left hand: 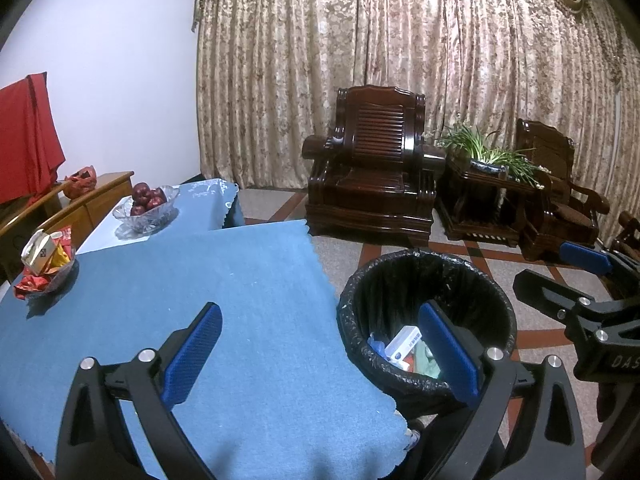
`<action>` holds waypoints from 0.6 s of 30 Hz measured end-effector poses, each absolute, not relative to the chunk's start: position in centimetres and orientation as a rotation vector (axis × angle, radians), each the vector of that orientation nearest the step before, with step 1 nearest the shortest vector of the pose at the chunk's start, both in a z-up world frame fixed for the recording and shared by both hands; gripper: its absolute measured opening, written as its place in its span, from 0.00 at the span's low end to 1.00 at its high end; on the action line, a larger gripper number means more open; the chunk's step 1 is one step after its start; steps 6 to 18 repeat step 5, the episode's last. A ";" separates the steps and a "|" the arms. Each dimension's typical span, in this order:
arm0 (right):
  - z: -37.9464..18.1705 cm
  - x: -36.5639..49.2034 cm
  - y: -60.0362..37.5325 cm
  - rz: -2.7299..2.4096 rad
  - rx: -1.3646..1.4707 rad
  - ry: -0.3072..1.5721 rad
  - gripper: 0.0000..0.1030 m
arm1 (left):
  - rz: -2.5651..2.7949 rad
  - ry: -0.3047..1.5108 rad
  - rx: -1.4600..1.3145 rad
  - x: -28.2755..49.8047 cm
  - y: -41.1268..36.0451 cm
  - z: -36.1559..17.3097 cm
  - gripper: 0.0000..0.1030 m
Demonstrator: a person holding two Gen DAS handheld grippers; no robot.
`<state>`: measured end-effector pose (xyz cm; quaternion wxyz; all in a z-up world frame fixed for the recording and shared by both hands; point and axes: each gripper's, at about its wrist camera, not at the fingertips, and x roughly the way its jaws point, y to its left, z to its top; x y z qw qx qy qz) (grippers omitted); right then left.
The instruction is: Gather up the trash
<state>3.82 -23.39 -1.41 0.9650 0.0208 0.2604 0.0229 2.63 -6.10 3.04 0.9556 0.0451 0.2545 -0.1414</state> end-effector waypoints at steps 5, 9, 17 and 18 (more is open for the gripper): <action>-2.1 3.8 -23.7 0.047 0.043 0.530 0.95 | -0.286 0.521 0.091 2.7 -6.0 2.7 0.94; -2.1 3.8 -23.7 0.047 0.043 0.530 0.95 | -0.286 0.521 0.091 2.7 -6.0 2.7 0.94; -2.1 3.8 -23.7 0.047 0.043 0.530 0.95 | -0.286 0.521 0.091 2.7 -6.0 2.7 0.94; -2.1 3.8 -23.7 0.047 0.043 0.530 0.95 | -0.286 0.521 0.091 2.7 -6.0 2.7 0.94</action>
